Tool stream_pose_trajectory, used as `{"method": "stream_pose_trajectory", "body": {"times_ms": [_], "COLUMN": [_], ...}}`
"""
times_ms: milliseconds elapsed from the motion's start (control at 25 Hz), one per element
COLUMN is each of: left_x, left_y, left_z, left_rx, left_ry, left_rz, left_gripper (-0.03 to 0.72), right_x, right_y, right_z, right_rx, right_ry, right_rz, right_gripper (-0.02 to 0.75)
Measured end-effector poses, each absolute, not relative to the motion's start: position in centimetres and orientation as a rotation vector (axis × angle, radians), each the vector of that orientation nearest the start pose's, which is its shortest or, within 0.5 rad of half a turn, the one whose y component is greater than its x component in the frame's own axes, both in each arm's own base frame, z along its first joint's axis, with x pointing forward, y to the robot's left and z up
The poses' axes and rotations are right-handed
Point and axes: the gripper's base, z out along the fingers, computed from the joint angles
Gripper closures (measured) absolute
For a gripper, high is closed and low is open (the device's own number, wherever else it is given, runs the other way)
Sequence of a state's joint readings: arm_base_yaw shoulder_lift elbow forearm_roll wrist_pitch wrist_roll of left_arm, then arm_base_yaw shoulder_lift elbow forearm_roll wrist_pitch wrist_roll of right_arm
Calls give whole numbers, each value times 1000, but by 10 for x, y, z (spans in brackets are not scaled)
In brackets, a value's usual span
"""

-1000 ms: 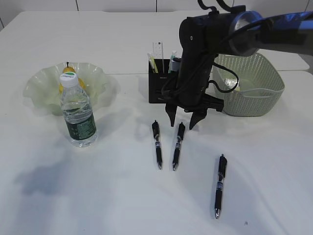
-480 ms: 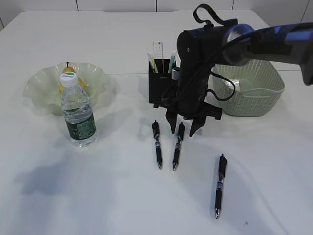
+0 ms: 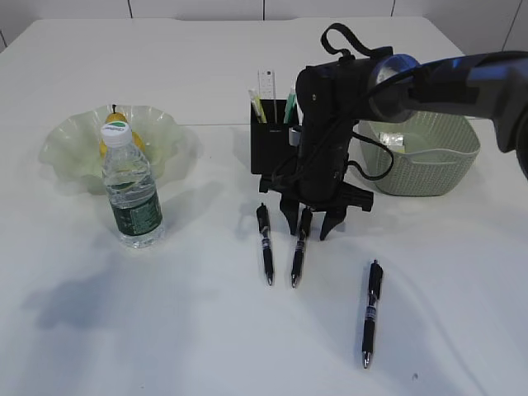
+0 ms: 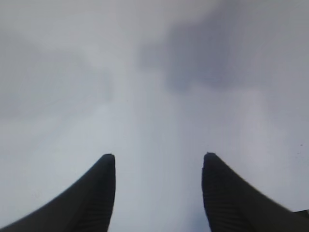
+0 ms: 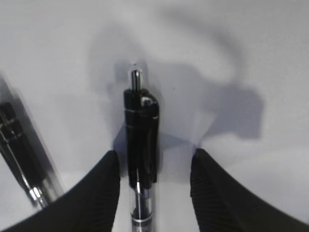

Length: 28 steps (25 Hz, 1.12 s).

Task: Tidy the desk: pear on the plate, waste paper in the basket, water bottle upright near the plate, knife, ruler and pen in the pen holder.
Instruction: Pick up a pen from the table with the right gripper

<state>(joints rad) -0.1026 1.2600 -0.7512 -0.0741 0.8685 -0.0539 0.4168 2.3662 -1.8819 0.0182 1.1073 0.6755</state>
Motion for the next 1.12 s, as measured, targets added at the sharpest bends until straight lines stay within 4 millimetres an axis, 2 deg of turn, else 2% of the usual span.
{"method": "stream_pose_trajectory", "body": {"times_ms": [360,640,1120], "left_x": [212,212,212], "left_y": [-27,-27,-27], "left_z": [234,234,234], "left_rx": [13,13,13], "left_ry": [2864,2864,2864], "left_rz": [-122,-122,-122], "left_gripper": [287,287,287], "right_x": [435,435,436], "right_y": [194,194,194], "right_z": [124,124,124], "right_rx": [409,409,409], "right_ry": [3050,3048,3048], "right_rz": [89,90,90], "right_gripper": [388,507,642]}}
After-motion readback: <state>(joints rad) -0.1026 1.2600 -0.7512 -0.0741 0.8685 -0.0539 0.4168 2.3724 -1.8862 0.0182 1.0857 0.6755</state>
